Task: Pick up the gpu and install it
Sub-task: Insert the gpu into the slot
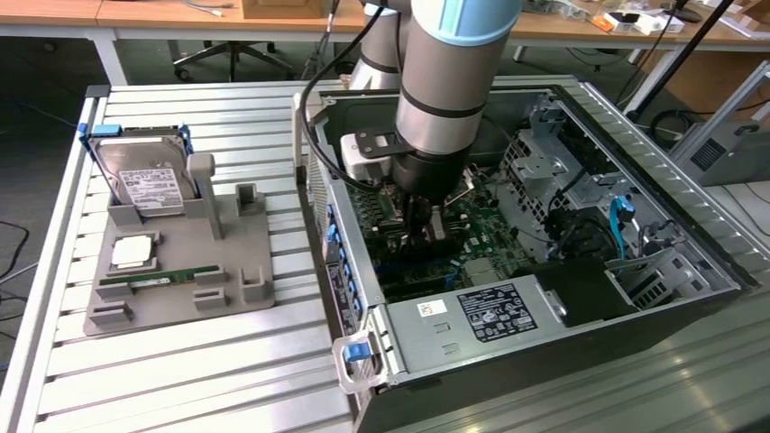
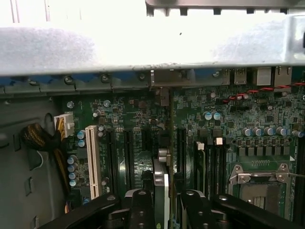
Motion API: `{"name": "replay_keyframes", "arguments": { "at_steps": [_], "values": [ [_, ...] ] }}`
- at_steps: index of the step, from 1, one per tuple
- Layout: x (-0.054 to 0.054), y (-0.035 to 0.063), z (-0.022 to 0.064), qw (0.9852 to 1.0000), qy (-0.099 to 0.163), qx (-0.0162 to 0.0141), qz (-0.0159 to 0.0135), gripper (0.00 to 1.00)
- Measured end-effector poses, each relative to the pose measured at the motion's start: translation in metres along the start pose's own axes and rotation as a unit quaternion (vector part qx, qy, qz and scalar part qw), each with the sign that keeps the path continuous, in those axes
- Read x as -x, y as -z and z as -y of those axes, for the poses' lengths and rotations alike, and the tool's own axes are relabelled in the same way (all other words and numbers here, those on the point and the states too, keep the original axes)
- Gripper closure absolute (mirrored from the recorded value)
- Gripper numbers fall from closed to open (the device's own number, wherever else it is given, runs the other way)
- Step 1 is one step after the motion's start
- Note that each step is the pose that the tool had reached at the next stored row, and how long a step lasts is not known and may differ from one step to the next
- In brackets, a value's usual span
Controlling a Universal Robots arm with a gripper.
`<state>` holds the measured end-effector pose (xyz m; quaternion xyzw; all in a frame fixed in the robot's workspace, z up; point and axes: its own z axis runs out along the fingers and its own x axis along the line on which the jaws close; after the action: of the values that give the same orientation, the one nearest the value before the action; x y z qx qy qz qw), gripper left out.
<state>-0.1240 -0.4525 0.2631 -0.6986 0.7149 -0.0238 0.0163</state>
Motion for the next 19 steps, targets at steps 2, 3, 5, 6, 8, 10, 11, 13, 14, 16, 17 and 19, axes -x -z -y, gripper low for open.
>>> {"name": "replay_keyframes", "arguments": {
  "at_steps": [2,3,5,6,8,10,11,13,14,16,17,19],
  "values": [
    [0.0000,-0.0001,0.0000,1.0000,0.003,-0.0001,0.0002,0.73],
    [0.0000,-0.0001,0.0000,1.0000,0.005,-0.0001,0.0004,0.73],
    [0.0000,-0.0001,0.0000,1.0000,0.010,-0.0001,0.0006,0.73],
    [0.0000,-0.0001,0.0000,0.9999,0.010,-0.0001,0.0006,0.73],
    [0.0000,-0.0001,0.0000,0.9999,0.011,-0.0002,0.0007,0.73],
    [0.0000,-0.0001,0.0000,0.9999,0.011,-0.0002,0.0007,0.73],
    [0.0000,-0.0001,0.0001,0.9999,0.012,-0.0001,0.0007,0.73],
    [0.0002,-0.0005,0.0003,0.9999,0.012,-0.0001,0.0007,0.73],
    [0.0004,-0.0007,0.0004,0.9999,0.012,-0.0001,0.0007,0.73],
    [0.0009,-0.0011,0.0008,0.9999,0.012,-0.0001,0.0006,0.73],
    [0.0011,-0.0013,0.0010,0.9999,0.012,-0.0001,0.0007,0.73],
    [0.0017,-0.0014,0.0013,0.9999,0.012,-0.0001,0.0006,0.73]
  ]
}}
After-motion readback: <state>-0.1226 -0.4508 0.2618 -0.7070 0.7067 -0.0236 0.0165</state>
